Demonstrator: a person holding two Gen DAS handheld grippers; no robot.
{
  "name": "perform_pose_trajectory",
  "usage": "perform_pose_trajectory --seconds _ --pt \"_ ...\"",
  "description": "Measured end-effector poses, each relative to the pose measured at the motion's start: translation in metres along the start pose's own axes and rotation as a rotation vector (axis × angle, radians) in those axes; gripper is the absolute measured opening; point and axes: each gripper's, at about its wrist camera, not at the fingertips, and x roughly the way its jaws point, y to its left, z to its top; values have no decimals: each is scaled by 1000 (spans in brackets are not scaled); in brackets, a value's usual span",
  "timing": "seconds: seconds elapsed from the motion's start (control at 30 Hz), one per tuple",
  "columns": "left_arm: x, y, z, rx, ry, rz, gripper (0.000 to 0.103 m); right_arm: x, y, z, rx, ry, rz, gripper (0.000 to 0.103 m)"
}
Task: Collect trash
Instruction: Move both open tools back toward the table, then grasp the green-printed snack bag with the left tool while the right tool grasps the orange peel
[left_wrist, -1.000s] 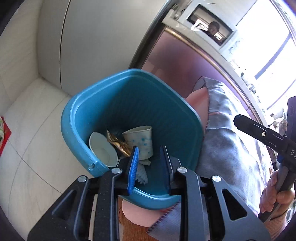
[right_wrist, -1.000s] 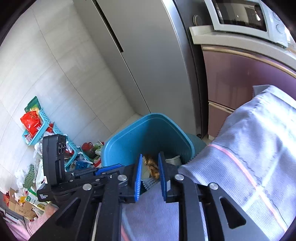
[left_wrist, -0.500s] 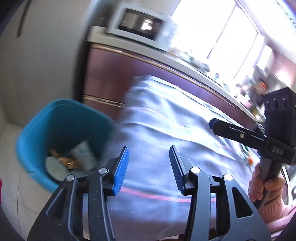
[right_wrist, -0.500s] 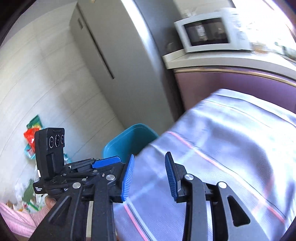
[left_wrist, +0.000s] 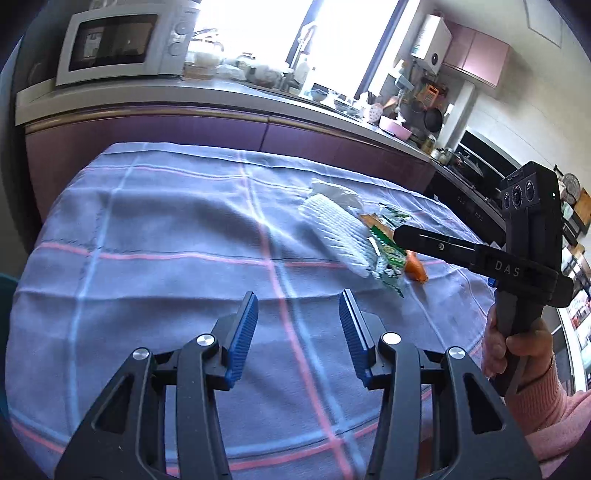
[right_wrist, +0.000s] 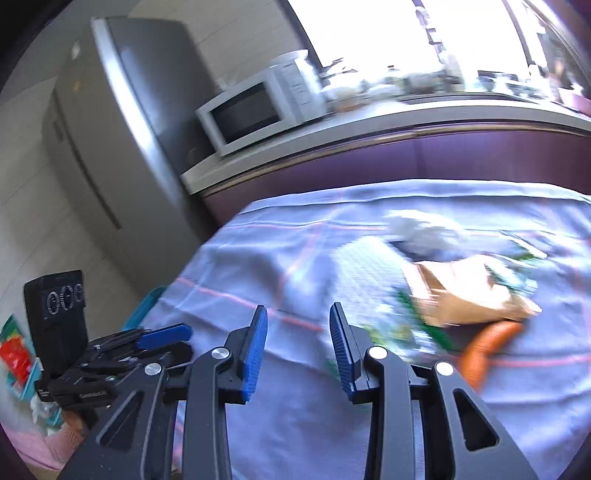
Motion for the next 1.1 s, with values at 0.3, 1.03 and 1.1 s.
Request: perform_pose_trajectory --seconds 0.3,1.03,1.1 --pt "54 -65 25 115 47 -71 45 -12 -72 -21 126 3 -190 39" --pt "121 -82 35 95 201 -107 15 -8 -90 -34 155 47 -189 18" --pt "119 -83 35 95 198 -107 9 -12 -90 -36 159 41 -185 17"
